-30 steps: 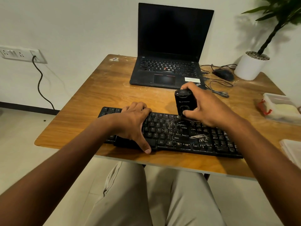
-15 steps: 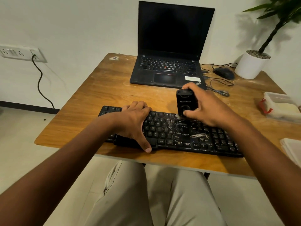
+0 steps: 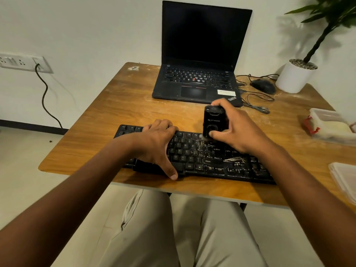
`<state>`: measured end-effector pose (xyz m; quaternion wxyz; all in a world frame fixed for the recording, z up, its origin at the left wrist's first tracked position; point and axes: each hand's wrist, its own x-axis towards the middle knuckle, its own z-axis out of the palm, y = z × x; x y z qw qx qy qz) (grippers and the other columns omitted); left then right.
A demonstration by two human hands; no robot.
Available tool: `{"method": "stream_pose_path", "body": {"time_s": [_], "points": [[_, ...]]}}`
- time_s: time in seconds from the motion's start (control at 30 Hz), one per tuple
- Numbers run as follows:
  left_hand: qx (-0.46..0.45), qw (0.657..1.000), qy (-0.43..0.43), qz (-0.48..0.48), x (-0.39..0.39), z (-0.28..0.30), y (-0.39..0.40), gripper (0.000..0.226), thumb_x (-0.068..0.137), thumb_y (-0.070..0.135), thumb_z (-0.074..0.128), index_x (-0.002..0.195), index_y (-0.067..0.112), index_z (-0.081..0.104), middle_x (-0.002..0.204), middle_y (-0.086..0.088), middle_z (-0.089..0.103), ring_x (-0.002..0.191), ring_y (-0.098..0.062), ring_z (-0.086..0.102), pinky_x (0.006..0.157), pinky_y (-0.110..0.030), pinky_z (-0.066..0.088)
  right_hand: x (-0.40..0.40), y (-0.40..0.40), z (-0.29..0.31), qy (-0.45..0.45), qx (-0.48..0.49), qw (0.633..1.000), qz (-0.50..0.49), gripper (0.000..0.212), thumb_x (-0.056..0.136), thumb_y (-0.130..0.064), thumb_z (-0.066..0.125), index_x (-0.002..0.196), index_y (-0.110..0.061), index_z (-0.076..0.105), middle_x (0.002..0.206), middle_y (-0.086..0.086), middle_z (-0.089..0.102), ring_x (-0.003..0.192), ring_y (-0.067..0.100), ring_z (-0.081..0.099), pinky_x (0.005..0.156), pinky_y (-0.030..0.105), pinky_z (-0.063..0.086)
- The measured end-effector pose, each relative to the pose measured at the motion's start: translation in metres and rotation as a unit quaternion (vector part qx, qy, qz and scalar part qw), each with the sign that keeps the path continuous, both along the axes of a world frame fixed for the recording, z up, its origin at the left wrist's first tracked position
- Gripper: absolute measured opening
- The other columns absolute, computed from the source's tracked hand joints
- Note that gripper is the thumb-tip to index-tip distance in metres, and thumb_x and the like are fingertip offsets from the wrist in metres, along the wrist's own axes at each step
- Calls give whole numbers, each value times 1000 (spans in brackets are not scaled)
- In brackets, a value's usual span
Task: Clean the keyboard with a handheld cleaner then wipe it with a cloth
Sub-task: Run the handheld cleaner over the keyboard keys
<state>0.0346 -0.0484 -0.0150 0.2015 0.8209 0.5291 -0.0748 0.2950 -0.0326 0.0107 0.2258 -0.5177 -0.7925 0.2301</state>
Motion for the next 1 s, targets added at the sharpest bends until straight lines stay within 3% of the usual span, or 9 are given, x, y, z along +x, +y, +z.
{"method": "stream_pose_path", "body": {"time_s": [0.13, 0.27, 0.37, 0.53, 0.7, 0.8, 0.87, 1.0], "points": [[1, 1000, 2, 0, 0, -1, 0, 148, 40, 84, 81, 158, 29, 11, 151, 13, 15, 144, -22, 12, 124, -53, 16, 19, 1, 13, -36, 12, 999, -31, 66, 82, -12, 81, 128, -37, 41, 113, -4, 61, 89, 5, 61, 60, 18, 50], [4, 1000, 0, 3, 2, 1, -2, 145, 43, 81, 84, 158, 30, 12, 151, 10, 17, 143, -20, 13, 124, -52, 16, -12, 0, 7, 82, 13, 996, -26, 65, 82, -10, 81, 130, -33, 43, 109, -18, 55, 93, 0, 58, 65, 19, 55], [4, 1000, 1, 7, 2, 4, -3, 144, 44, 79, 85, 158, 29, 12, 150, 9, 18, 142, -20, 14, 124, -52, 16, -37, -1, -7, 118, 21, 993, 2, 63, 81, -11, 81, 129, -30, 44, 108, -18, 58, 95, -5, 58, 68, 14, 53], [5, 1000, -4, 5, 2, 3, -4, 143, 45, 78, 85, 158, 29, 12, 151, 10, 18, 143, -20, 14, 124, -52, 15, -15, -5, -4, 38, 8, 999, -6, 66, 83, -12, 81, 131, -35, 41, 115, -4, 62, 93, 6, 63, 68, 26, 61], [9, 1000, -10, 7, 2, 2, -4, 143, 45, 79, 84, 158, 29, 13, 150, 9, 18, 143, -20, 14, 124, -50, 15, 4, -7, 15, -51, 12, 999, -16, 65, 82, -12, 81, 127, -37, 41, 113, -3, 61, 88, 1, 58, 61, 19, 53], [10, 1000, -17, 13, 2, 3, -8, 143, 48, 75, 86, 159, 28, 10, 152, 8, 17, 143, -20, 13, 124, -49, 15, -18, -12, 18, 39, 13, 999, -9, 64, 81, -11, 81, 127, -35, 43, 109, -14, 59, 91, 2, 60, 59, 22, 58], [13, 999, -25, 21, 2, 4, -10, 143, 49, 73, 88, 159, 28, 10, 151, 8, 19, 142, -18, 15, 123, -46, 16, -41, -14, 11, 96, 16, 995, 7, 62, 82, -11, 81, 126, -33, 44, 109, -16, 58, 94, 1, 60, 67, 22, 60], [16, 999, -36, 33, 2, 4, -12, 140, 48, 70, 90, 157, 29, 12, 150, 8, 22, 142, -18, 18, 121, -44, 19, -54, -14, -8, 95, 0, 995, 27, 61, 83, -15, 81, 126, -36, 42, 106, -12, 63, 90, 4, 64, 64, 24, 58]]}}
